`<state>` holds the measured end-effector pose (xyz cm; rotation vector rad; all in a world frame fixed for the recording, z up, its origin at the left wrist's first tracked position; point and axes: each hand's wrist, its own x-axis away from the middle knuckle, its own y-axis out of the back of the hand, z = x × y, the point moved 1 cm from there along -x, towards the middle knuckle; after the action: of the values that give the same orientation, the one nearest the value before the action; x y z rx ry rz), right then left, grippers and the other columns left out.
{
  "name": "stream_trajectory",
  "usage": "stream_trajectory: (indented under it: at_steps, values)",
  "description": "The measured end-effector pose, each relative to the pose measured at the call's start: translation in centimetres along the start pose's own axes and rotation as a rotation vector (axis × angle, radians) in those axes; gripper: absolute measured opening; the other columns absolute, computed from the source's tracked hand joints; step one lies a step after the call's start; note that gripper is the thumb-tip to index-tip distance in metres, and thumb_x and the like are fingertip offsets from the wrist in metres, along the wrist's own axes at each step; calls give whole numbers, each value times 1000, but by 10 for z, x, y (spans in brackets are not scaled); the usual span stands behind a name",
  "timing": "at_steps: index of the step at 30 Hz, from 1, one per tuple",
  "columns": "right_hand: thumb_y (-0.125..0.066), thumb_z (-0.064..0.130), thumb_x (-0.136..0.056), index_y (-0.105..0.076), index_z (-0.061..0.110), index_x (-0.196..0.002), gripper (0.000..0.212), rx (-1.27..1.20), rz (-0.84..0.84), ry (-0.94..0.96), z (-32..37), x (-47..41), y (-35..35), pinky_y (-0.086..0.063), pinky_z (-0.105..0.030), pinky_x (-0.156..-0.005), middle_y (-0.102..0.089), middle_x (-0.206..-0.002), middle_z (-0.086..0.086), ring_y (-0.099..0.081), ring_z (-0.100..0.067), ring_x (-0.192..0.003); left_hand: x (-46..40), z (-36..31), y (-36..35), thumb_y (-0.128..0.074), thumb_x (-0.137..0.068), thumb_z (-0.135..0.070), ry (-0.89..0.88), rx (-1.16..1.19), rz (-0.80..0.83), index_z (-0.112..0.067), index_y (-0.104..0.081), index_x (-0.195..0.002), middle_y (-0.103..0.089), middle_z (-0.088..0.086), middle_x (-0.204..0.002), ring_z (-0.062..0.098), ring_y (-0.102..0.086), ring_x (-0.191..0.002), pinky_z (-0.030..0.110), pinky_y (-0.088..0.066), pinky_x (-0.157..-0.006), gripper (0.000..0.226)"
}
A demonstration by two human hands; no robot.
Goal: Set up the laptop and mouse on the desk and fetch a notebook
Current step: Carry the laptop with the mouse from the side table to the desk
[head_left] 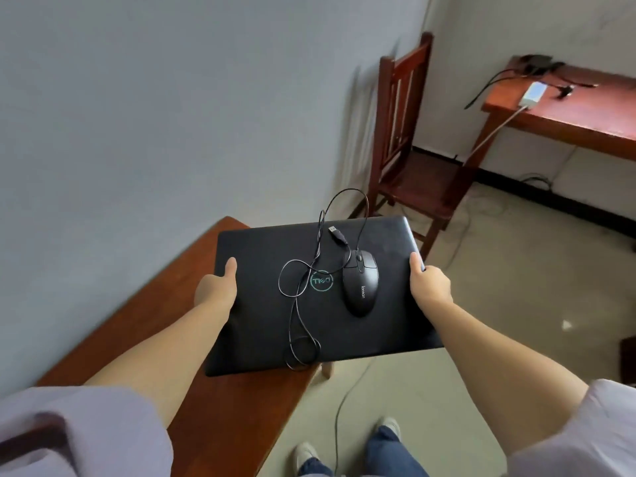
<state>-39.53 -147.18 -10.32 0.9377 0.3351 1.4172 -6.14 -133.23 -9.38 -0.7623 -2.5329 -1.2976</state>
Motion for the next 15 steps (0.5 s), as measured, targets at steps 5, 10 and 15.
stream_trajectory:
  at_steps: [5, 10, 15]
  values:
    - [-26, 60, -89, -57, 8, -88, 61, -92, -153, -218, -86, -18, 76, -40, -35, -70, -59, -93, -9, -53, -29, -80, 45, -79, -85, -43, -88, -62, -146, -16, 206, -1, -50, -119, -53, 3, -88, 19, -45, -58, 29, -33, -45, 68]
    - [-27, 59, -90, -59, 6, -107, 64, -125, -293, -344, -163, -49, 163, -36, -35, -75, -60, -112, -16, -55, -34, -96, 115, -144, -189, -44, -89, -59, -217, -44, 367, -1, -47, -126, -52, 8, -99, 22, -47, -67, 33, -39, -63, 68]
    - [-27, 58, -91, -58, 1, -114, 69, -96, -372, -401, -229, -94, 253, -41, -39, -86, -58, -121, -23, -53, -39, -111, 190, -195, -291, -45, -88, -59, -266, -44, 455, -2, -46, -129, -56, 14, -122, 34, -56, -101, 40, -40, -80, 70]
